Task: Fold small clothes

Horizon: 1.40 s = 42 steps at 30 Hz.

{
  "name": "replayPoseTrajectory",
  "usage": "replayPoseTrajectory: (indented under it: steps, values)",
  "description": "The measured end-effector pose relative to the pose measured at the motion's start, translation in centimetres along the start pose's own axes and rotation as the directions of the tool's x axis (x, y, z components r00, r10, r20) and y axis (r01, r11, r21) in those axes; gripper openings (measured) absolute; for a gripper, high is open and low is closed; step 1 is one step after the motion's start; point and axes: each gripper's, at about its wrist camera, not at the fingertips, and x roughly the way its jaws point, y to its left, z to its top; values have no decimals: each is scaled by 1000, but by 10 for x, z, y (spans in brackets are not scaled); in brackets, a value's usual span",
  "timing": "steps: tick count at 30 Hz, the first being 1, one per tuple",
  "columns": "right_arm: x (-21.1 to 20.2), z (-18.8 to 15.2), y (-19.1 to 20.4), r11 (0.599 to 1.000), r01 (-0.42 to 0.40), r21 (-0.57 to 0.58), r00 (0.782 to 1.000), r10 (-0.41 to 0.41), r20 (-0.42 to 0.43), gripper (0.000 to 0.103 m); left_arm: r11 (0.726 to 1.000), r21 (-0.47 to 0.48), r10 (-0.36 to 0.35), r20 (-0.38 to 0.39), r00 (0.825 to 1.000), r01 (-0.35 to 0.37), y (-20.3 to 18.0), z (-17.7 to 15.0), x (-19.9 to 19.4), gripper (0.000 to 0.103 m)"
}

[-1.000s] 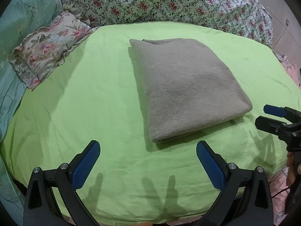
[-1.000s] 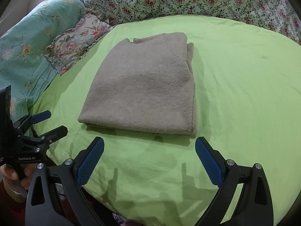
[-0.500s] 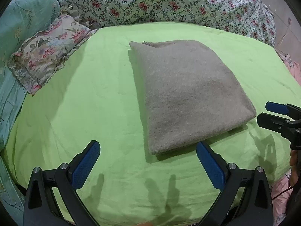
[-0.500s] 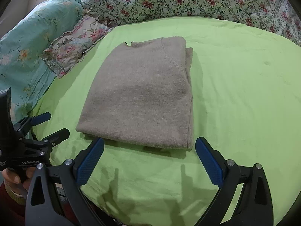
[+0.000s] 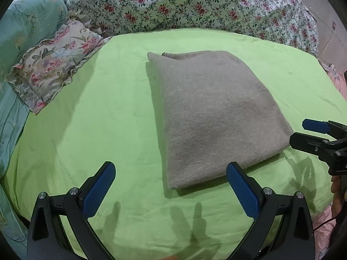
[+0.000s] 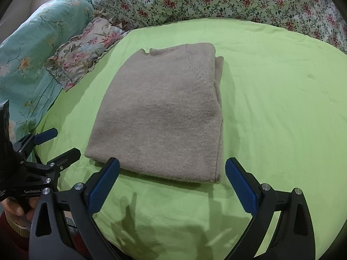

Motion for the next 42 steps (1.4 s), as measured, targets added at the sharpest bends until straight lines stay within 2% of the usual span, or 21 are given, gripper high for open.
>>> replayPoseTrajectory:
  steps: [13, 42]
  values:
    - [6, 10, -3, 1000, -3, 1, 1000, 3, -8, 98, 1000, -25, -16, -14, 1000, 16, 4, 8, 11, 102]
    - [2, 7, 5, 1000, -1, 11, 1000, 1, 2, 98, 1000, -2, -2, 0, 1000, 2, 0, 7, 3, 102]
